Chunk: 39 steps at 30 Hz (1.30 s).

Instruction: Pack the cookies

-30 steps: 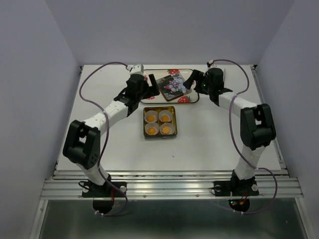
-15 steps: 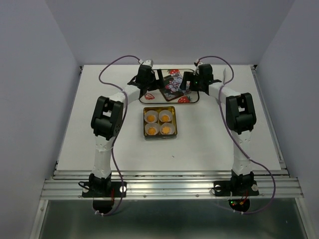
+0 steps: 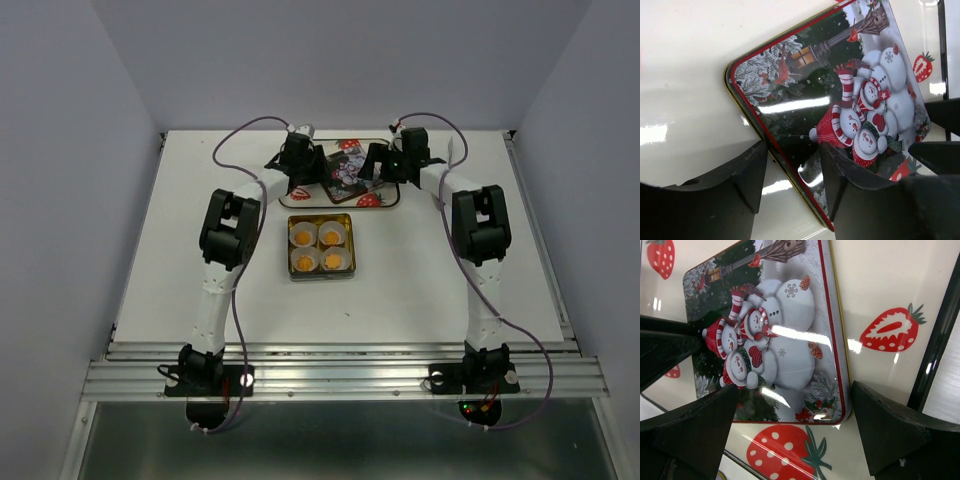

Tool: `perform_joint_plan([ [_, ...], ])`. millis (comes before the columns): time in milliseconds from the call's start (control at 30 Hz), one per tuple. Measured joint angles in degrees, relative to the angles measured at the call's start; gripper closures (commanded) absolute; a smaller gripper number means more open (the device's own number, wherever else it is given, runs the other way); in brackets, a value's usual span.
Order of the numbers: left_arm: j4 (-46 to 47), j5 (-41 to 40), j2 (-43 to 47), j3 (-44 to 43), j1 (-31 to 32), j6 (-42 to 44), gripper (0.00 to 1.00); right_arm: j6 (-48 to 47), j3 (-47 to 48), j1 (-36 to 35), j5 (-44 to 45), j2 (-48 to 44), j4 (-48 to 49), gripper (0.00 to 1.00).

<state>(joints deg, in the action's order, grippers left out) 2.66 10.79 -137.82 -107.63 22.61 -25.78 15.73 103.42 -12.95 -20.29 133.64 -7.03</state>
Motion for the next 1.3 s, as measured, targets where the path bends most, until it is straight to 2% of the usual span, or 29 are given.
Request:
perform_joint_plan([
  [200,0.63,-0.48,-0.09,1.03,-0.59,-1.01,0.55,5.70,0.26,1.73,-5.75,0.00,-0.42,0.03],
  [500,5.66,-2.49,3.39,8.26,-0.61,-3.54,0.55,13.68,-2.47,2.49,-10.08,-1.25,4.46,0.09],
  [633,6.51,-3.02,4.13,9.66,-0.76,-4.39,0.56,15.85,-4.96,2.60,-11.87,-2.84,7.04,0.20],
  [733,7.58,-2.89,4.59,10.69,-1.11,-5.35,0.56,17.25,-6.21,2.84,-13.29,-3.56,8.81,0.25],
  [967,13.73,-2.80,6.60,16.20,-1.31,-8.79,0.57,19.41,-10.60,3.06,-16.79,-7.43,14.36,0.25],
  [1200,17.38,5.29,7.13,19.91,1.55,-12.76,0.61,22.71,-10.86,-0.09,-27.28,-9.84,21.05,0.25],
  [1300,18.23,8.26,7.13,19.91,2.71,-13.09,0.61,23.26,-14.82,-1.81,-28.13,-12.22,22.10,0.18],
])
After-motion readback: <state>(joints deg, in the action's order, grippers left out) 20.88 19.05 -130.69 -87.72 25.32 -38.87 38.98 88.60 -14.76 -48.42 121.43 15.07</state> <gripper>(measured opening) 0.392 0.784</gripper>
